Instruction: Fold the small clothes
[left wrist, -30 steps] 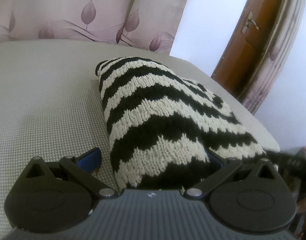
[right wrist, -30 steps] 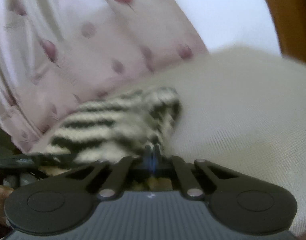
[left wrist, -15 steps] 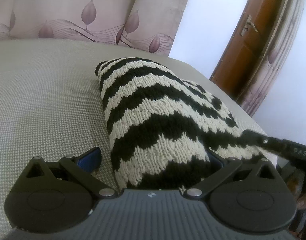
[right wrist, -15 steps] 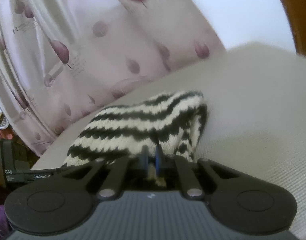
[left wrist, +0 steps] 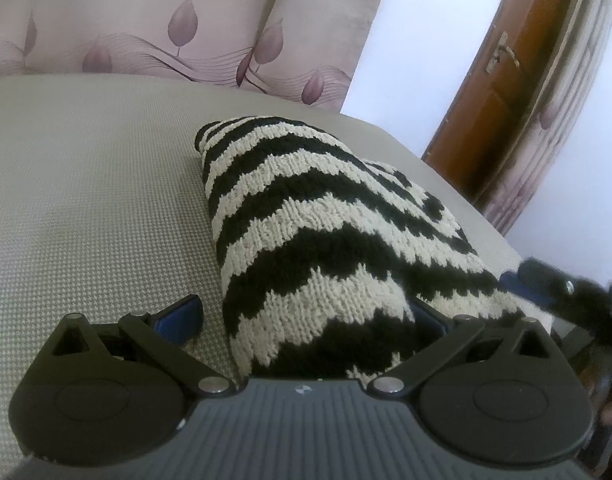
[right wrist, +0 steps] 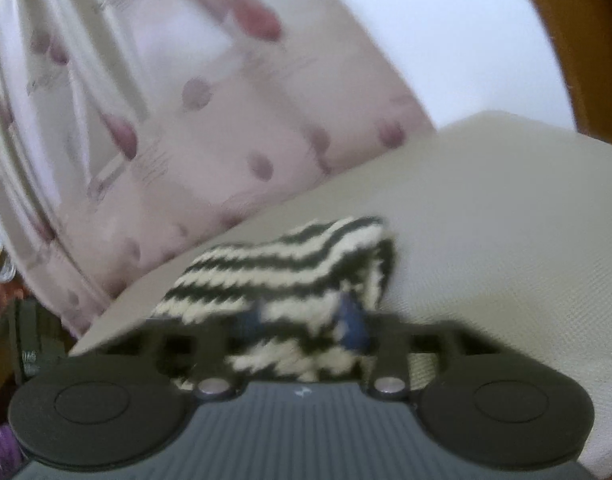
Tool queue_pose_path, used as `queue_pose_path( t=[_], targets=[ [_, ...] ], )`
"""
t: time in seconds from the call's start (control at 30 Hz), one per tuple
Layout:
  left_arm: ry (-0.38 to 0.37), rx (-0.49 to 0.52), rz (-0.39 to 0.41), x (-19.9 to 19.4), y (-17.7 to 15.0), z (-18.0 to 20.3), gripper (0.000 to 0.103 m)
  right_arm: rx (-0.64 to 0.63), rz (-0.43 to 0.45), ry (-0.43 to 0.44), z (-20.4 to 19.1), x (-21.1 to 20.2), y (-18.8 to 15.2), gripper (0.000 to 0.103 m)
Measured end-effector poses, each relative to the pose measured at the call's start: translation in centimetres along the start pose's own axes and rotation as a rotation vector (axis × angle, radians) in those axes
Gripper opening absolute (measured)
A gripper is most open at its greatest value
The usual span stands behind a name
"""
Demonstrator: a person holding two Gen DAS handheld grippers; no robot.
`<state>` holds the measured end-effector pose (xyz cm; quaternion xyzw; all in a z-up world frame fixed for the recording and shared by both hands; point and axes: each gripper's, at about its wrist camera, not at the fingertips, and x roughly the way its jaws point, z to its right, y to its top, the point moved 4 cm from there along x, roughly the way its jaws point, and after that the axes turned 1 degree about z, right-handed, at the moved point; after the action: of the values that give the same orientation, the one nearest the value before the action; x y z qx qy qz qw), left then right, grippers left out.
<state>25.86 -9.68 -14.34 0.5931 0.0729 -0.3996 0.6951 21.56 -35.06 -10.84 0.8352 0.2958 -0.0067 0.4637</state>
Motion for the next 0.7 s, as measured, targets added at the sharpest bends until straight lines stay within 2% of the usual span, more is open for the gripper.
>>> queue_pose_path(
  t=[0.03,0.07,0.13,0.27,0.5,0.7],
  targets=[
    [0.002,-0.003,-0.002,0.0,0.0,0.0,0.103,-0.014,-0.007,0.004,-0.5,0.3,-0.4,0.073],
    [0.004,-0.006,-0.005,-0.1,-0.1,0.0,0.103,-0.044,-0.026,-0.008,-0.9,0.7,-1.0,0.069],
    [0.005,-0.008,-0.014,-0.3,0.0,0.1,0.103,-0.111,-0.109,-0.096,-1.0,1.9,-2.7,0.040],
    [0.032,0.031,-0.007,-1.0,0.3,0.8,0.103,-0.105,-0.098,-0.085,-0.7,1.5,-3.1,0.039],
    [0.116,0.162,-0.017,-0.9,1.1,2.8,0.103,-0.062,-0.091,-0.068,-0.4,1.8,-3.2,0.040],
    [0.126,0.175,-0.039,-0.7,1.4,2.8,0.103,-0.064,-0.082,-0.078,-0.4,1.6,-3.3,0.043]
  ],
)
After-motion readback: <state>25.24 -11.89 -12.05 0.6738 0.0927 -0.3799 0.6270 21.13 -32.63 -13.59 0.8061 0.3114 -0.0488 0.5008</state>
